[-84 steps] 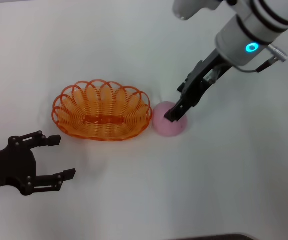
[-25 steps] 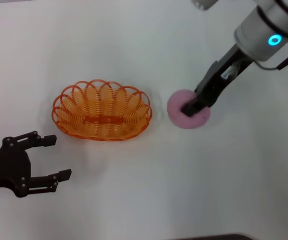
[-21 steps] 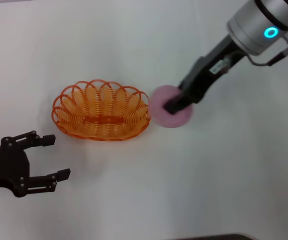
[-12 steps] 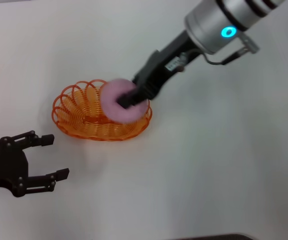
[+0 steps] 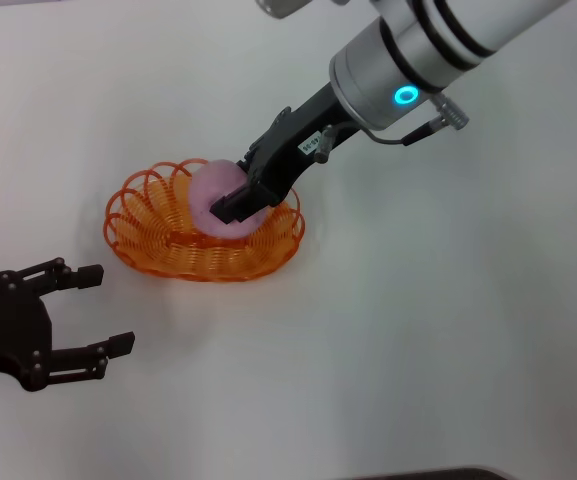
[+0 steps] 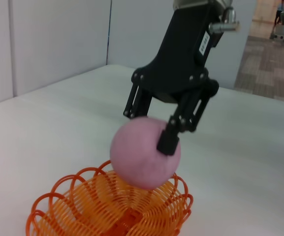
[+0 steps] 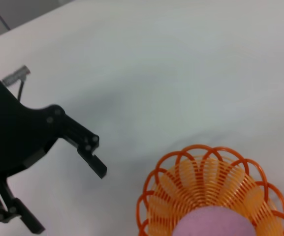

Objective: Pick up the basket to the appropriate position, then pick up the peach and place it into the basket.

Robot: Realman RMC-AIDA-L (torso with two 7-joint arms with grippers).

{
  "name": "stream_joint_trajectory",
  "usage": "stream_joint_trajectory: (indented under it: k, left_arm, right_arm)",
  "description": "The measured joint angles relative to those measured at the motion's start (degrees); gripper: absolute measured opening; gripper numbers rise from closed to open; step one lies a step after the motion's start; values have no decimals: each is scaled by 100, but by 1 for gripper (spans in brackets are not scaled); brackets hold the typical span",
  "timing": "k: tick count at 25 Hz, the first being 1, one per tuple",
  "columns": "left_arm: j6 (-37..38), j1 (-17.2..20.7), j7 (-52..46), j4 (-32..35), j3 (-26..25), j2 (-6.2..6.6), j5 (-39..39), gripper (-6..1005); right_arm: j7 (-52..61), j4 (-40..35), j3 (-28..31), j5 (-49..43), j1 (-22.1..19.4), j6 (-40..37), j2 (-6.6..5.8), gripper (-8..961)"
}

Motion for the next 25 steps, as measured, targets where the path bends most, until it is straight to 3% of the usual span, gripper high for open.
stream_joint_trajectory:
  k: [5,10,13,19,25]
  left_arm:
    - [3,0,0,0,1,0,0,851]
    - [6,0,0,0,4,0,4,850]
    - [7,-1,0,-5,-32,1,1,850]
    - [14,12,0,-29,-143,6,-1,849]
    - [19,49,-11,-28,-163,9,2,848]
  right_arm:
    - [-29,106,-52,4,-14,177,-1,438]
    - [-185,125,-46,95,-53,201,-1,664]
    - [-506,116,65,482,-210,202,-21,886]
    - [-1794,69,847,1525,-944,-109,-57,924]
    - [-3233,250,1483,1728,-1803,-694,-62,924]
